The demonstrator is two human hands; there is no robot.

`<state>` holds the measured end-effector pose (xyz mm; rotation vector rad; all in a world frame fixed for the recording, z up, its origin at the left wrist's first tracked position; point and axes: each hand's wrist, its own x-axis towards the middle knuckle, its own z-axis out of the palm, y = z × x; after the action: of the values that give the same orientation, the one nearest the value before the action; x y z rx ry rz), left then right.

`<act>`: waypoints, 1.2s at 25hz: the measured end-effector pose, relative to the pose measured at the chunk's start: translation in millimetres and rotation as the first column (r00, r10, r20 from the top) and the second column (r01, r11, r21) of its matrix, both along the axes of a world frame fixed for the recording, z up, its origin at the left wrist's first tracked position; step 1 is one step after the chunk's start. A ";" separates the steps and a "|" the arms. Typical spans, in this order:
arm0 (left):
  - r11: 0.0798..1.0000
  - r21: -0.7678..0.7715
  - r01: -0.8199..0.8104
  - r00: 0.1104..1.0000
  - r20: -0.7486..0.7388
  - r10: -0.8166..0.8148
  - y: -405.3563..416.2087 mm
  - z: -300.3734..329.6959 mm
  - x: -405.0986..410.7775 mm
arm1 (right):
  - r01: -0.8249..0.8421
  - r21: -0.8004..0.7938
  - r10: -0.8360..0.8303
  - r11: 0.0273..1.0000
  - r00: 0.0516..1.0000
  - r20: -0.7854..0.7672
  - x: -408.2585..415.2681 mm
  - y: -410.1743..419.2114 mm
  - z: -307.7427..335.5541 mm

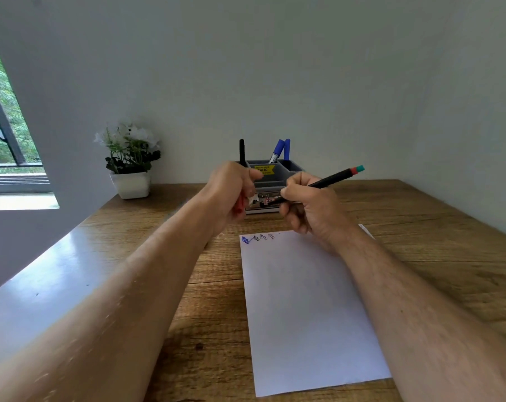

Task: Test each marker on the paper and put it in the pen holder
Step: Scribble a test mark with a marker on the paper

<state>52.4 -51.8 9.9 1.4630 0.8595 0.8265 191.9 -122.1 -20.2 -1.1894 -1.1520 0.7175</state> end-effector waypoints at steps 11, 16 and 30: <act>0.927 -0.365 -0.088 0.862 0.439 0.254 5.0 -3.2 -0.5 | -0.047 0.049 0.059 0.998 0.963 -0.264 -2.6 -3.1 3.9; 0.931 -0.358 -0.070 0.875 0.426 0.230 6.8 -3.7 0.1 | -0.035 0.038 0.042 0.999 0.978 -0.206 -3.8 -0.8 3.3; 0.931 -0.328 -0.163 0.803 0.504 0.318 8.5 -10.6 3.5 | -0.034 0.050 0.041 0.998 0.986 -0.163 -6.8 2.6 0.2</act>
<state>55.9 -43.2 -0.7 0.8060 0.6836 1.2006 185.2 -119.5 -19.9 -1.0516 -1.0501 0.7979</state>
